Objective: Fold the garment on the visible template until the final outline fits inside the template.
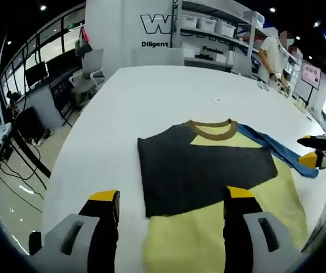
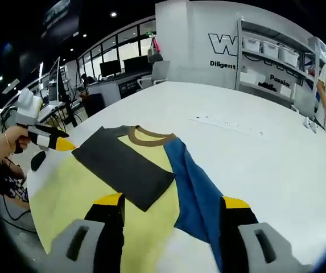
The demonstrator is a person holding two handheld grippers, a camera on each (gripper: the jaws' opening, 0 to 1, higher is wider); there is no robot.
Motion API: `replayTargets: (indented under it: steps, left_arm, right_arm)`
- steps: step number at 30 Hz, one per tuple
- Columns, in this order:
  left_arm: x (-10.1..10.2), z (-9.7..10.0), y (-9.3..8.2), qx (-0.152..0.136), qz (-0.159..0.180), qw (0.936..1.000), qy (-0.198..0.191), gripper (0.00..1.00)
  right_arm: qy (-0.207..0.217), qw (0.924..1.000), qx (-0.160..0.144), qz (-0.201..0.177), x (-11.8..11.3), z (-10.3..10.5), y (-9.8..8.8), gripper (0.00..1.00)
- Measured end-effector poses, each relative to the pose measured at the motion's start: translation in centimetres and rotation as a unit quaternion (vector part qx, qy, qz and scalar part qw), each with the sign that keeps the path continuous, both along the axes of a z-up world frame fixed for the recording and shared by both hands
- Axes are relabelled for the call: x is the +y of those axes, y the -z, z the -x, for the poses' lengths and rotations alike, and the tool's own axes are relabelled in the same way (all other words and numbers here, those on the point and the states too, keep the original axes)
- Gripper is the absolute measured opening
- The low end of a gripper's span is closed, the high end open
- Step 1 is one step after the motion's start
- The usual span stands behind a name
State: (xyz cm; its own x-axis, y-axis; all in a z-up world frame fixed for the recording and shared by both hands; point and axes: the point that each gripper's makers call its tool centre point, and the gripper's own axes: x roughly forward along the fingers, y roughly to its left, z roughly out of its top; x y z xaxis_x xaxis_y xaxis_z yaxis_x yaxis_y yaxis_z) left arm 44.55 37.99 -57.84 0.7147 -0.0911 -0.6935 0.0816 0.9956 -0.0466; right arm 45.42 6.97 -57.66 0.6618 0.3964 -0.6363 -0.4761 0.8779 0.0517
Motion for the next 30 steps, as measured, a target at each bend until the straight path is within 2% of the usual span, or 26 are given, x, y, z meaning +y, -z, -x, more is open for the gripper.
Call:
replayTargets:
  steps: [4, 5, 12, 15, 17, 21, 24, 30]
  left_arm:
    - [-1.4, 1.4, 0.1, 0.025, 0.02, 0.9995, 0.006, 0.86]
    - [-2.2, 2.1, 0.2, 0.034, 0.034, 0.9988, 0.009, 0.89]
    - [-3.7, 3.4, -0.4, 0.023, 0.038, 0.9987, 0.024, 0.99]
    - [-4.1, 3.7, -0.8, 0.025, 0.038, 0.9985, 0.031, 0.99]
    - [-4.4, 3.8, -1.0, 0.023, 0.036, 0.9986, 0.03, 0.99]
    - [-4.9, 4.1, -1.6, 0.02, 0.038, 0.9984, 0.036, 0.99]
    - [-4.6, 4.4, -1.5, 0.03, 0.022, 0.9988, 0.03, 0.98]
    - [-5.1, 4.5, -1.9, 0.024, 0.028, 0.9988, 0.033, 0.99]
  right_arm:
    - [-0.002, 0.9999, 0.004, 0.011, -1.3, 0.9, 0.4, 0.65]
    - [0.0, 0.9997, 0.01, 0.021, -1.9, 1.3, 0.8, 0.64]
    - [0.009, 0.9988, 0.022, 0.043, -4.9, 3.2, 1.7, 0.6]
    - [0.016, 0.9986, 0.023, 0.044, -6.0, 3.7, 1.8, 0.59]
    - [0.013, 0.9979, 0.021, 0.059, -6.8, 4.1, 2.1, 0.57]
    - [0.009, 0.9977, 0.026, 0.063, -8.1, 5.1, 2.8, 0.49]
    - [0.016, 0.9966, 0.033, 0.074, -9.6, 5.7, 3.6, 0.44]
    - [0.017, 0.9954, 0.034, 0.088, -11.4, 6.1, 4.4, 0.38]
